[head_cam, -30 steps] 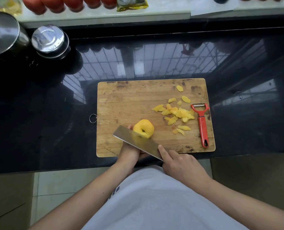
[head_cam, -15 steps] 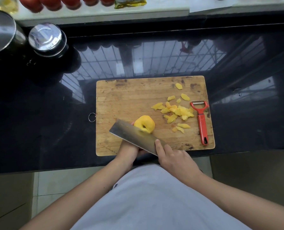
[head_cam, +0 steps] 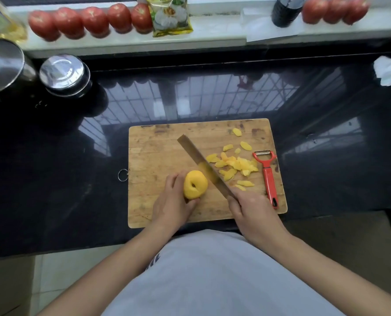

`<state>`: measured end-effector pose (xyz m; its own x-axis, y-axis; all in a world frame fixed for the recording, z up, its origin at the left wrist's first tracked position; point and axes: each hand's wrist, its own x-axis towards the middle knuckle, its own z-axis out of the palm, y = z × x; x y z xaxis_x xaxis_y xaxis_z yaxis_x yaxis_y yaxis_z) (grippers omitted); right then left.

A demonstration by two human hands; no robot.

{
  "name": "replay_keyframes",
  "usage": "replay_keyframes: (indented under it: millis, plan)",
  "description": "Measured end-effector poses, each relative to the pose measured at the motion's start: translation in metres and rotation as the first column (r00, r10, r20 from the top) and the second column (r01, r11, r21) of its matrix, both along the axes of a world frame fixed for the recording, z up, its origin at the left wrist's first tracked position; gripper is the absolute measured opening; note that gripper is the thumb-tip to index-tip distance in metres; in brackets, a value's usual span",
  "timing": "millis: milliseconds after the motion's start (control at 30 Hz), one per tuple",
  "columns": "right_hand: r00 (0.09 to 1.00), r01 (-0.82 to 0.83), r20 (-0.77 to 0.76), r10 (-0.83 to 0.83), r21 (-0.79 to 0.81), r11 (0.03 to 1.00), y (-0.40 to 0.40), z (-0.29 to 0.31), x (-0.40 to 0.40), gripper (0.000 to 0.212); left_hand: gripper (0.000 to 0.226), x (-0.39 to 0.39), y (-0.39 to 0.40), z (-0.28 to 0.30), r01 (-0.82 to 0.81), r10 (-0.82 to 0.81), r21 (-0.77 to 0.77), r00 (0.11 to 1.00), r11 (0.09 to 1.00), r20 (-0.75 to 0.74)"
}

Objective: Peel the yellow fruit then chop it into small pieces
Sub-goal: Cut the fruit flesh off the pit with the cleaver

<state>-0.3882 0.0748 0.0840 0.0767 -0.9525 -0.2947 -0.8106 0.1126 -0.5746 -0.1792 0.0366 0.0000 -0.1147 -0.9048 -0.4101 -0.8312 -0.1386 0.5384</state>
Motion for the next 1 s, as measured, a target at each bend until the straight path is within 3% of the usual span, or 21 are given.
replay_keyframes:
  millis: [133, 267, 367, 467, 567, 633, 700, 800, 933, 1000]
  plan:
    - [0.979, 0.192, 0.036, -0.201, 0.171, 0.966, -0.007, -0.01, 0.0, 0.023, 0.076, -0.003, -0.002, 0.003, 0.042, -0.041, -0.01, 0.999, 0.999, 0.027]
    - [0.945, 0.297, 0.065, -0.32, 0.235, 0.925, -0.002, -0.017, 0.001, 0.028, 0.098, -0.005, 0.01, 0.016, 0.048, -0.048, 0.034, 0.999, 0.998, 0.004]
    - [0.924, 0.342, 0.073, -0.374, 0.274, 0.899, -0.005, -0.015, 0.001, 0.031, 0.108, 0.005, 0.006, 0.026, 0.222, -0.227, 0.086, 0.973, 0.971, 0.05]
    - [0.919, 0.348, 0.076, -0.386, 0.301, 0.888, -0.012, -0.013, -0.003, 0.034, 0.108, 0.015, -0.018, 0.029, 0.466, -0.465, 0.042, 0.864, 0.884, 0.193]
    - [0.907, 0.331, 0.156, -0.392, 0.316, 0.889, -0.015, -0.009, -0.007, 0.033, 0.095, 0.019, -0.041, 0.025, 0.689, -0.676, -0.001, 0.71, 0.724, 0.198]
    - [0.875, 0.347, 0.225, -0.427, 0.322, 0.881, -0.013, -0.006, -0.01, 0.028, 0.082, 0.019, -0.046, 0.021, 0.743, -0.731, 0.011, 0.655, 0.669, 0.192]
    - [0.846, 0.366, 0.269, -0.461, 0.337, 0.867, -0.009, -0.006, -0.015, 0.024, 0.073, 0.011, -0.04, 0.019, 0.68, -0.671, 0.023, 0.716, 0.732, 0.195]
    - [0.817, 0.388, 0.284, -0.501, 0.373, 0.843, -0.005, -0.006, -0.021, 0.022, 0.068, -0.011, -0.018, 0.023, 0.408, -0.4, 0.028, 0.877, 0.912, 0.267]
    - [0.76, 0.401, 0.337, -0.555, 0.429, 0.809, -0.003, -0.005, -0.025, 0.019, 0.082, -0.015, 0.005, 0.019, 0.231, -0.231, 0.022, 0.95, 0.973, 0.212]
    - [0.751, 0.38, 0.353, -0.559, 0.461, 0.802, -0.002, -0.006, -0.027, 0.018, 0.077, -0.008, 0.002, 0.016, 0.201, -0.198, -0.007, 0.969, 0.98, 0.145]
